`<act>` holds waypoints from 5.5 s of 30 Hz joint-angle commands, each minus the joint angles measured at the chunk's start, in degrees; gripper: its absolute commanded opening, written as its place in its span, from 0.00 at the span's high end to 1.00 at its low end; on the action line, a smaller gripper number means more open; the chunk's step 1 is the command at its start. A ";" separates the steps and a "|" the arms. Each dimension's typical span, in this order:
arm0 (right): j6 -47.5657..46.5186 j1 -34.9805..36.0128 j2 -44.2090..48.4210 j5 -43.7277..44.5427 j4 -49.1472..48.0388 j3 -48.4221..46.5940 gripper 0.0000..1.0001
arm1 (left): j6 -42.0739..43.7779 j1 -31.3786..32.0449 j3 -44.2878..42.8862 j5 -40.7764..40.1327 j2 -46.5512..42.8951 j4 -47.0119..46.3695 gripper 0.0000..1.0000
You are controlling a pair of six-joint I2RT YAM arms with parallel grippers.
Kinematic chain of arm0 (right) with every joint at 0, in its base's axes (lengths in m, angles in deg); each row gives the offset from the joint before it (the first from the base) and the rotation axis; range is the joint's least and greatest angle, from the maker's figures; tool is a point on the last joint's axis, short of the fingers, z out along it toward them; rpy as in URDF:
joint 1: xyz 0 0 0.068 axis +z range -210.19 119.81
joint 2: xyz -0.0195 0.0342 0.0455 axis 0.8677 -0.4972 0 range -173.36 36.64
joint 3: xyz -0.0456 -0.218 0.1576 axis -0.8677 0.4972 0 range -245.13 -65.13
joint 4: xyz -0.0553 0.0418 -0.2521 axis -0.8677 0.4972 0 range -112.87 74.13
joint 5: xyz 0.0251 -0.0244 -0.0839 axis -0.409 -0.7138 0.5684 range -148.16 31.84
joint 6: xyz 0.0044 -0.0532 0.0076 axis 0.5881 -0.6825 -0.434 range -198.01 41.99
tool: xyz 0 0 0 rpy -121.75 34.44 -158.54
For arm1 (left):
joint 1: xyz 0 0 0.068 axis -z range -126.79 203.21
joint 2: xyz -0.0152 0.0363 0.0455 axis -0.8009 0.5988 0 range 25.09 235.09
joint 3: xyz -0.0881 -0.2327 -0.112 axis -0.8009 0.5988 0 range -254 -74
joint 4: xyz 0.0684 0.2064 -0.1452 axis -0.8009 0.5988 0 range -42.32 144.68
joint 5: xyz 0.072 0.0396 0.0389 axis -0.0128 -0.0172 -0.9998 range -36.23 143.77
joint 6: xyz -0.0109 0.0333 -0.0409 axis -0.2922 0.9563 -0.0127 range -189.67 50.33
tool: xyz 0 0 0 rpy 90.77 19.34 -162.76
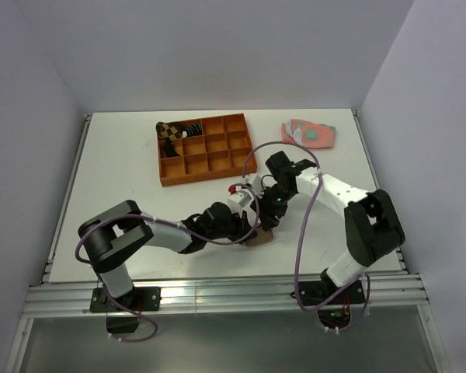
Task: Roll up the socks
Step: Roll the sock at the center of the board, then pick up the sock at the center of the board.
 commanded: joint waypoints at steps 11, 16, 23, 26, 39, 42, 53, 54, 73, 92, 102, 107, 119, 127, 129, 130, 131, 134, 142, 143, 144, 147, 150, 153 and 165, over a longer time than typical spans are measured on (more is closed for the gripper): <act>-5.15 -6.91 13.96 -5.02 -7.37 6.26 0.37 | -4.27 -3.76 -2.58 5.67 5.33 11.71 1.00; -9.18 -7.27 21.27 -3.00 -13.09 13.28 0.37 | -4.45 -5.87 -5.38 9.79 6.64 15.31 1.00; -15.52 -5.60 27.77 -3.00 -15.20 19.35 0.33 | -5.24 -7.98 -8.38 16.38 9.45 18.92 1.00; -16.49 -4.46 28.48 -2.12 -18.01 21.55 0.29 | -5.77 -9.13 -9.52 19.11 10.77 19.88 1.00; -16.32 -1.55 28.57 -1.33 -23.20 24.37 0.29 | -6.74 -11.67 -13.48 24.57 15.17 23.57 0.99; -15.53 -2.52 29.98 -2.38 -22.94 23.67 0.30 | -6.74 -12.03 -13.39 24.92 15.78 23.40 1.00; -17.19 -2.79 32.61 -2.56 -21.53 25.51 0.30 | -6.21 -12.82 -13.74 26.59 16.84 23.75 1.00; -17.72 -1.83 32.70 -1.95 -21.88 26.47 0.29 | -6.04 -12.82 -14.18 26.76 16.93 24.01 1.00; -17.90 10.31 28.49 11.93 -34.54 33.16 0.28 | -4.98 -13.96 -17.08 29.58 19.47 27.00 1.00; -14.74 12.77 16.80 18.09 -35.95 29.47 0.63 | -5.24 -15.10 -19.63 33.44 22.02 27.53 1.00; -7.98 12.86 14.96 19.94 -34.01 28.24 1.00 | -13.84 -17.04 -15.86 26.07 13.88 22.09 0.83; -5.16 12.77 13.11 21.26 -34.62 27.80 1.00 | -19.37 -18.26 -10.15 16.59 2.11 21.56 0.63; 1.35 12.68 13.28 20.56 -34.27 22.70 1.00 | -44.76 -12.66 8.93 -2.74 -17.08 4.00 0.49; 2.14 12.59 15.21 20.38 -34.54 22.08 1.00 | -58.14 -2.01 7.44 -16.29 -10.76 -3.40 0.48; 2.23 12.59 15.57 20.21 -34.45 22.09 1.00 | -60.17 -0.35 6.13 -18.58 -9.09 -2.88 0.47; 2.31 12.59 15.74 19.94 -34.28 22.00 1.00 | -60.78 0.18 5.86 -19.46 -8.83 -1.66 0.46; 2.23 12.59 15.91 19.85 -34.27 22.08 1.00 | -62.18 0.62 5.77 -20.51 -8.48 -1.56 0.46; 2.40 12.51 16.27 19.50 -34.10 22.17 1.00 | -64.39 2.29 5.51 -22.97 -7.69 -1.47 0.44; 2.49 12.68 17.32 19.15 -33.66 21.91 1.00 | -68.16 4.05 1.03 -22.89 -0.92 -2.70 0.43; 2.40 12.60 17.41 19.15 -33.57 21.91 1.00 | -68.61 4.23 0.76 -22.98 0.30 -3.66 0.43; 2.49 12.59 17.58 19.06 -33.57 22.08 1.00 | -68.87 4.58 0.59 -22.81 1.01 -4.19 0.43; 2.58 12.59 18.11 19.85 -34.36 22.61 1.00 | -69.58 4.76 0.15 -21.84 2.51 -4.99 0.44; 2.67 12.59 18.29 21.43 -35.15 23.13 1.00 | -69.49 5.02 0.93 -22.45 1.20 -3.07 0.44; 2.84 12.59 18.73 22.22 -36.20 23.23 1.00 | -70.02 5.29 2.16 -23.24 -0.65 -1.39 0.42; 3.46 12.68 19.08 23.63 -34.90 21.21 1.00 | -68.61 5.55 1.47 -23.16 -1.80 -0.33 0.35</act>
